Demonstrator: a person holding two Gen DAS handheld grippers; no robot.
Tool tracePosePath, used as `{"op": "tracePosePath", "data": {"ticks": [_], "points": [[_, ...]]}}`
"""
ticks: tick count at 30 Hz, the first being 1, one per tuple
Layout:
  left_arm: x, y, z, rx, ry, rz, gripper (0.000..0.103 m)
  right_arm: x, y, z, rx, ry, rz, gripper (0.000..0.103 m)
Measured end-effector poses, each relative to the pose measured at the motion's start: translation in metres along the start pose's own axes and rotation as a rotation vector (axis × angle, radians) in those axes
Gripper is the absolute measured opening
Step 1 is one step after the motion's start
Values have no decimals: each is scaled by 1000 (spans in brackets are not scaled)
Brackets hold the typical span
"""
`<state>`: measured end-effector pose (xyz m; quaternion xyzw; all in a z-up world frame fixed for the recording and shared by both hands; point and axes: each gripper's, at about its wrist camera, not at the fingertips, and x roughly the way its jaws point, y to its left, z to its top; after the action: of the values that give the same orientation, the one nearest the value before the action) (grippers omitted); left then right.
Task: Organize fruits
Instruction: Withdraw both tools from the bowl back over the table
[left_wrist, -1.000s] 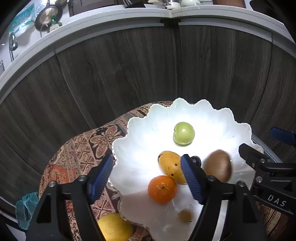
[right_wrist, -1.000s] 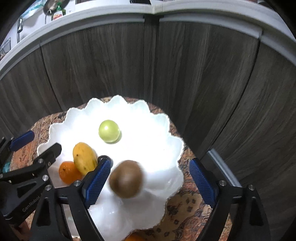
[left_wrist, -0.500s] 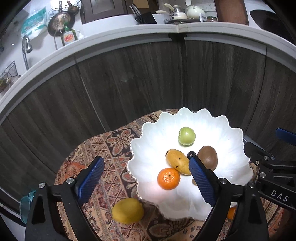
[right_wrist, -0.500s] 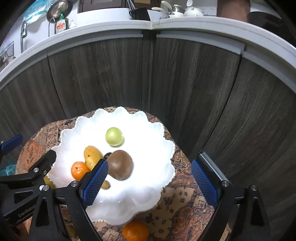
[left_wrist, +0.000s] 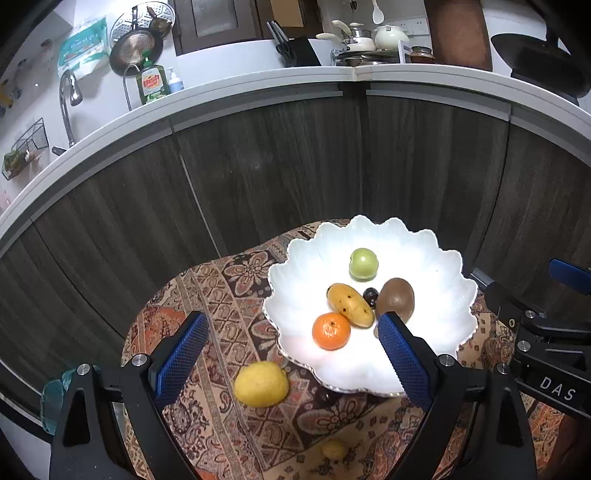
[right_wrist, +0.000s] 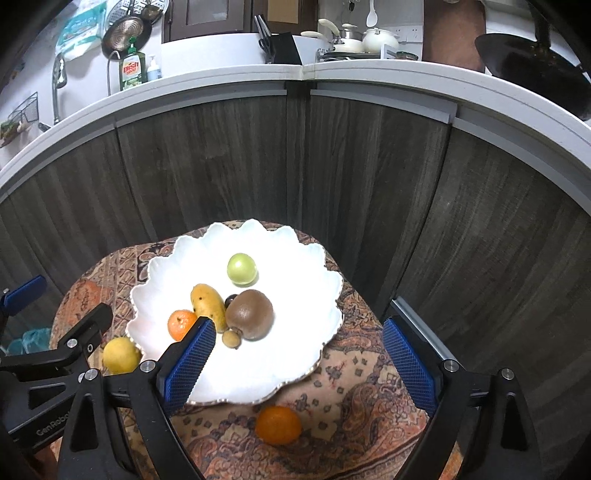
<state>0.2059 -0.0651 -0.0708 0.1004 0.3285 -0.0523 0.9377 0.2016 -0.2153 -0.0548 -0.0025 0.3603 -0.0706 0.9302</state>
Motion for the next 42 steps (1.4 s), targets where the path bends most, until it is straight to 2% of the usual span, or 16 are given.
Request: {"op": "tracePosePath", "data": {"ticks": [12,32,42], "points": [[-11,-1,-27,-6,15,11,94,-9,0,-24,3,20,11,93],[8,-2,-85,-33,85,2,94,13,3,-74,-17,93,3,93],[26,-2,-108,-60,111,-21,85,29,7,-94,-36,111,-3,93]]}}
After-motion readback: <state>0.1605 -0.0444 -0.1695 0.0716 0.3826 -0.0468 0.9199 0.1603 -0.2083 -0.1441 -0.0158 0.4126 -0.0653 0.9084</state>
